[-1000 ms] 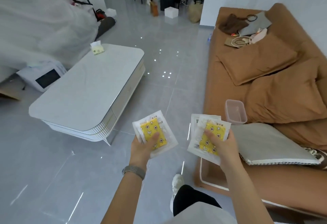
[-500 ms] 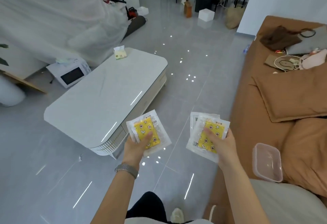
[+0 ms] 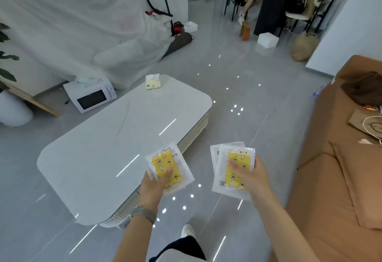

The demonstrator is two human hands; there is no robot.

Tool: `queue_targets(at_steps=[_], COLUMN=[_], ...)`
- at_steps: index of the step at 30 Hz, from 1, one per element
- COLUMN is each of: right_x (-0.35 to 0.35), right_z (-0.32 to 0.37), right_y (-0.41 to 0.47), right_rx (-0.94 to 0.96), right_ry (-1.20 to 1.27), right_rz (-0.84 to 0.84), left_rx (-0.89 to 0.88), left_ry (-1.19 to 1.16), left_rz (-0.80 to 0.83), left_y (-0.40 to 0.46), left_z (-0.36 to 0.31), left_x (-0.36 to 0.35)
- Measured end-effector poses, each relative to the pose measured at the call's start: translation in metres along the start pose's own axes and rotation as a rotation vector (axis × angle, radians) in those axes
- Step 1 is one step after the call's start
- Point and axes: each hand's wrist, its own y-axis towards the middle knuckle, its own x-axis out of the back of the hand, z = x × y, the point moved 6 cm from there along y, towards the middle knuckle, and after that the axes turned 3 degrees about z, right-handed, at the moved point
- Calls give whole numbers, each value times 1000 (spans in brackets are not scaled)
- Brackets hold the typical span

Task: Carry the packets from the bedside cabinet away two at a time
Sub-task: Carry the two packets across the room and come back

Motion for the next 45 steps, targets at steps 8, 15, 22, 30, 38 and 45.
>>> queue_targets(at_steps=[8,15,22,30,38,45], right_x=[-8,-13,-34,-79,-122,-148], right_z=[46,64,68,36,-50,-193], right_y=[130,254,369,427,461,490], right_rx=[-21,-67,-146,-214,-203,-226], right_ry=[-39,-109,-235,-360,-369,-369], right_rz=[-15,127,431,616,643,736], left_rx=[-11,-3,35,107,77,94], left_ry=[-64,-88,-202,-265,-303,-294], left_rz=[-18,-182,-488,-640,-703,-693], left_y=[125,189,193,207,250,292], left_z=[-56,-64,-39,6,69,200], left_x=[-60,-101,-143,-156,-125,-114])
